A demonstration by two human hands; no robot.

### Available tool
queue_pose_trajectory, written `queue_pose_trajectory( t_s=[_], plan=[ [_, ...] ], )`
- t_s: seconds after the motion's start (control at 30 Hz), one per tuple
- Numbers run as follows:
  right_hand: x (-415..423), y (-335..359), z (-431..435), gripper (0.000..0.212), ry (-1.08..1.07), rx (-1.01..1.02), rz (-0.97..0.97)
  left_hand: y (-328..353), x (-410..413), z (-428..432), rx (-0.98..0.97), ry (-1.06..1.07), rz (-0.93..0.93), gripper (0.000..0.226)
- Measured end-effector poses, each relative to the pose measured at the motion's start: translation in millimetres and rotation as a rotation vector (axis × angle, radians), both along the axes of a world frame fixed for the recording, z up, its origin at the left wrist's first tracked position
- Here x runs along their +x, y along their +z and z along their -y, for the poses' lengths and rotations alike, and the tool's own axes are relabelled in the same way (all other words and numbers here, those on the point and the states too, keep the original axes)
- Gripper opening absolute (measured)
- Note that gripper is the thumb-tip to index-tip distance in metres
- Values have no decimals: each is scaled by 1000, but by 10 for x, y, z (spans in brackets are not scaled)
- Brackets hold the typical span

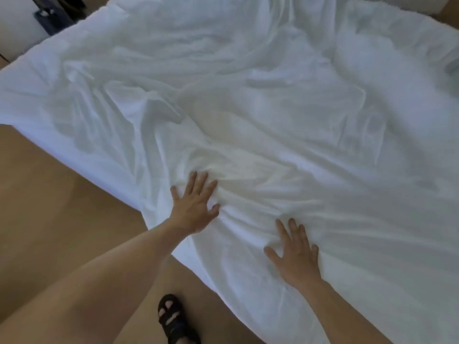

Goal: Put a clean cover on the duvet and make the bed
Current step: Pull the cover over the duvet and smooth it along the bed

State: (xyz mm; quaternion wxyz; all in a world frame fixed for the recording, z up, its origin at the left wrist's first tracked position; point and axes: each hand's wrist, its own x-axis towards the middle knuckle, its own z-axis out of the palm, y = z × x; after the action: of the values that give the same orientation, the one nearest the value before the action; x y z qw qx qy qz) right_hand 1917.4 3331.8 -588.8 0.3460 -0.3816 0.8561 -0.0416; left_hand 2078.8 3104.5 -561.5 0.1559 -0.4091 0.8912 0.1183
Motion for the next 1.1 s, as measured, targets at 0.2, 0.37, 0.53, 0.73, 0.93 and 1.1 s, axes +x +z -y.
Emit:
queue_pose_trajectory(
  t_s=[0.2,0.37,0.53,0.73,0.93,1.1],
  plan=[
    [779,14,1355,92,53,-100,18,-175,1053,1028,212,506,-251,72],
    [1150,-46,2190,113,144,-93,-72,-291,1519,1853,476,948,-536,74],
    [1240,-173,2391,86,100,-96,-43,-449,1358,2380,792,1253,-879,59],
    [1270,-251,2387,76,78,-115,-95,-411,855,2489,1005,1292,-997,30],
    [1164,-339,2340,84,29,-23,-215,-262,1062,2450,889,1430,-1081,31],
    [1013,-427,2258,83,47,153,-208,-73,2221,2266,400,1468,-952,43]
  ],
)
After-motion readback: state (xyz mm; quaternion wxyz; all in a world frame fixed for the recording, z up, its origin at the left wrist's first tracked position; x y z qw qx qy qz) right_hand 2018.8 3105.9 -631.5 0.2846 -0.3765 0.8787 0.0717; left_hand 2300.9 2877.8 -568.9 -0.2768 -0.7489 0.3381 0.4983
